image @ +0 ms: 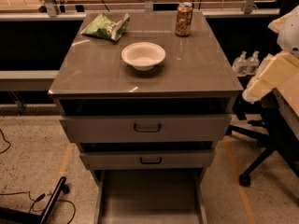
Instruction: Place orange can into bottom drawer
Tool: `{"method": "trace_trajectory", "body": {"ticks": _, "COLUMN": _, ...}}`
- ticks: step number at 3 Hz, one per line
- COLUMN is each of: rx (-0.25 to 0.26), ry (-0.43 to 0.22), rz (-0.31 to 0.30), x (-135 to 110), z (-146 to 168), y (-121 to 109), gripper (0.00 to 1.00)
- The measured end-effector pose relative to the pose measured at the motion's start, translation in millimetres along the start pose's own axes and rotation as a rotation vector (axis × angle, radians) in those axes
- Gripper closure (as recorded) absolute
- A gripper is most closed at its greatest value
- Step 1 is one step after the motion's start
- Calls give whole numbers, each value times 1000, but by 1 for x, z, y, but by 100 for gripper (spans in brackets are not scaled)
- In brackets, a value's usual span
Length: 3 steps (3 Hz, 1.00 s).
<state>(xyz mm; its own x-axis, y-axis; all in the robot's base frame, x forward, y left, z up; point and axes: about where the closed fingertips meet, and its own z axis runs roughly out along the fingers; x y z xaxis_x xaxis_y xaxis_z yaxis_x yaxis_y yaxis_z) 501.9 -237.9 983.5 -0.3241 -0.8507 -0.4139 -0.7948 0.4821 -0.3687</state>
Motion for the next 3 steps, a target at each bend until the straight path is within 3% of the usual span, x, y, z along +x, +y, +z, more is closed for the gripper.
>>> {"method": "trace_trajectory", "body": {"ticks": 1, "rx": 52, "ry": -205, "rz": 209, "x": 5, "z": 46, "y": -42, "gripper": 0}}
{"method": "trace_trajectory", "body": {"ticks": 3, "rx": 170, "ry": -574, "rz": 417, "x": -32, "z": 87, "y": -120, "gripper": 0}}
